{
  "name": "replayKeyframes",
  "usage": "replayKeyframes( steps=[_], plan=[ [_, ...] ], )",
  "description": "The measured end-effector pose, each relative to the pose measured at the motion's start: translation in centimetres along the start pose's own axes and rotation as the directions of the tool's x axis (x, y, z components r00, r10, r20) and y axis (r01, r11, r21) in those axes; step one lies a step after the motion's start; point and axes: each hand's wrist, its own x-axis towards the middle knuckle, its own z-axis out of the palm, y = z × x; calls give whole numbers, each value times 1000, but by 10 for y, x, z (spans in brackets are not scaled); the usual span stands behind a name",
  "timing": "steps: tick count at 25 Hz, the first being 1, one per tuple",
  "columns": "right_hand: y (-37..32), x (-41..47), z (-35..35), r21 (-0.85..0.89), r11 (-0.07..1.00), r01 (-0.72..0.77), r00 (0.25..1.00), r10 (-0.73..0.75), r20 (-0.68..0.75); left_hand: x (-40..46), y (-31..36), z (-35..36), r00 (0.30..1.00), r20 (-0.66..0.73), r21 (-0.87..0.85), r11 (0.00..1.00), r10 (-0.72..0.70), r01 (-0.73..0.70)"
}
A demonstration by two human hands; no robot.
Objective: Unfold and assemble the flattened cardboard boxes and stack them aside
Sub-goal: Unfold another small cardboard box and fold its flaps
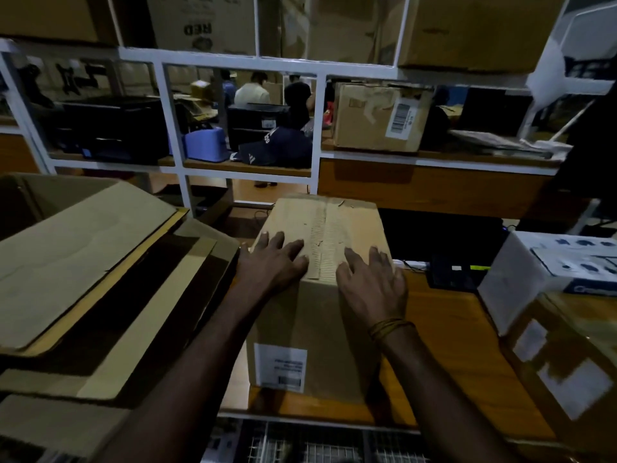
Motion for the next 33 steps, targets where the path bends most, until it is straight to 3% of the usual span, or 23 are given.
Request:
replayKeyframes(
  steps=[4,9,13,23,29,33],
  plan=[
    [-1,0,-2,-11,1000,2,999,-2,33,2,0,0,999,28,24,999,25,-26],
    [-9,12,-8,-33,998,-48,987,53,152,21,-8,-9,973,143,61,980,179,-189],
    [-31,28,-7,-72,987,-141,956,155,249,45,-16,-14,939,178,-16,956,293,-295],
    [-52,37,-19,29,944,-327,924,314,219,95,5,-27,838,156,-350,822,523,-449],
    [-59,32,-15,-49,916,-399,895,400,200,113,30,-41,903,56,-642,708,425,-293],
    [-68,30,-16,-3,925,-379,921,377,101,115,28,-43,927,78,-845,518,367,-134]
  ],
)
